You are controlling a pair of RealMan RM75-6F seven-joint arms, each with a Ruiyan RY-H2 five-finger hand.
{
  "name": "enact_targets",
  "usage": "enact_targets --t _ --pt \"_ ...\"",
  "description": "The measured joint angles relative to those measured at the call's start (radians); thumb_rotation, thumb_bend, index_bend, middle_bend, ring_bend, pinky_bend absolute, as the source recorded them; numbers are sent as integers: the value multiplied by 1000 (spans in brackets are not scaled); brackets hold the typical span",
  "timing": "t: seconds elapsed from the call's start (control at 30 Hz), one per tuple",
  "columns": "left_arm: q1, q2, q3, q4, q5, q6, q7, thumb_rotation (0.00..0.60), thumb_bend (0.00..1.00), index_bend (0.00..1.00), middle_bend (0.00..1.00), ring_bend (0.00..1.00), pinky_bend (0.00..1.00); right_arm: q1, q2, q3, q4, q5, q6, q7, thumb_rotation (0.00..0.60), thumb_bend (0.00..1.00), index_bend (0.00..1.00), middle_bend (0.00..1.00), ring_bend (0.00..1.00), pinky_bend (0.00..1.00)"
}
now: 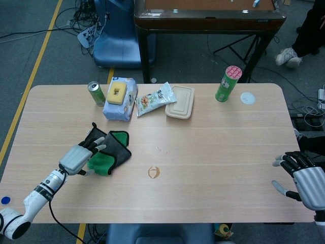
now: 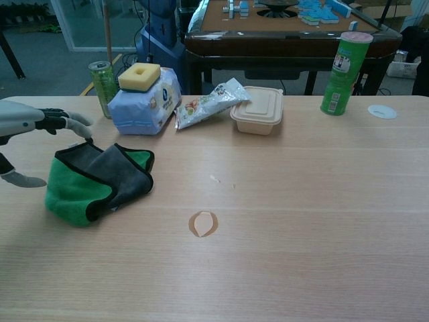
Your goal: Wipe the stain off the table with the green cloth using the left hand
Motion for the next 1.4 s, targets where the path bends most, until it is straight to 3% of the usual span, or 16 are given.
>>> enact_targets --t 0.3,0.6,1.1,1.27,1.4 --pt "-79 -110 -5 154 -73 -89 77 600 193 45 0 6 167 -5 1 1 9 7 1 9 600 296 400 352 231 198" --pt "-138 -192 16 291 -81 -135 98 600 193 41 0 5 167 -7 3 3 10 16 -5 11 600 296 401 352 231 198" --pt "-219 -288 56 400 -86 -204 154 600 193 44 0 0 165 -9 5 5 10 31 -15 13 600 296 400 352 231 198" --pt "-232 -304 65 422 -98 -223 163 600 193 131 0 6 165 -14 4 5 16 36 -11 19 600 296 400 352 231 197" --pt "-232 -310 78 436 -106 -226 164 600 191 219 3 71 199 -16 5 6 18 38 -11 21 600 296 400 352 231 198"
